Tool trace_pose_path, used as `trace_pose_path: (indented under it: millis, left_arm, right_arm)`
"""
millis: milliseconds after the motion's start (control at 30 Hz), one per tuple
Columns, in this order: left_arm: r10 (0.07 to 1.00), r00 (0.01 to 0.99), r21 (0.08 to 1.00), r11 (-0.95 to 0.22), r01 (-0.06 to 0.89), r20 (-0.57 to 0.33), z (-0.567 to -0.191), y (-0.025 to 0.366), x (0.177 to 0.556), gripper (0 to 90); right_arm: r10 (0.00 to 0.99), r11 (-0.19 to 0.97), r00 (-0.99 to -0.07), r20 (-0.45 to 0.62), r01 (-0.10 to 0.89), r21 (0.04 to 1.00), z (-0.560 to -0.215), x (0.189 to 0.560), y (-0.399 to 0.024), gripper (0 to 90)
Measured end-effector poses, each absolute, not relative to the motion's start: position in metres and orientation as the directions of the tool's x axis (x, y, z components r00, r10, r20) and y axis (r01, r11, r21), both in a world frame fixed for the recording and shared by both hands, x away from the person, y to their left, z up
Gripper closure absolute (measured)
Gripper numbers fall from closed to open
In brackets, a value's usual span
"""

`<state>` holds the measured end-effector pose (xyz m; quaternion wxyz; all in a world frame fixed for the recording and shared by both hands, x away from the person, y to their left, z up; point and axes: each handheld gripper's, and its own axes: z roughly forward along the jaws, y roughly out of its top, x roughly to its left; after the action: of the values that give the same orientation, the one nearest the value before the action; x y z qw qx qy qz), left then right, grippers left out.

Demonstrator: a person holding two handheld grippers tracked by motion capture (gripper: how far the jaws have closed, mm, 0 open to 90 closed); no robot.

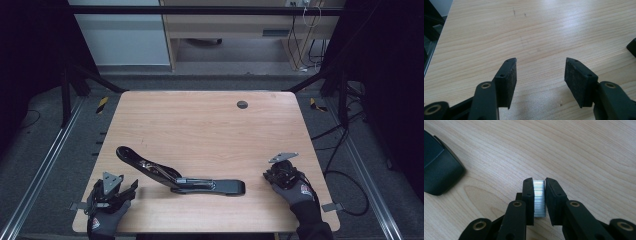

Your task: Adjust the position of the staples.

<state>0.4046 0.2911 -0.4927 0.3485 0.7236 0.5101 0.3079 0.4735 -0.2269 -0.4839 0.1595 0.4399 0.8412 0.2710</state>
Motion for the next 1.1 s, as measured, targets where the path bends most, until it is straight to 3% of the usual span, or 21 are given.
trace_pose_path:
  millis: [433,1100]
  left_arm:
    - [0.952,0.292,0.817,-0.237,0.525,0.089,-0.4927,0.291,0.4046,42.5]
    - [0.951,0.295,0.813,-0.24,0.53,0.088,-0.4934,0.291,0.405,42.3]
  right_arm:
    - [0.836,0.451,-0.548,-0.033,0.651,0.611,-0.4751,0.4689,-0.2297,72.6]
    - [0.861,0.418,-0.509,-0.005,0.702,0.576,-0.4788,0.4721,-0.2263,75.0]
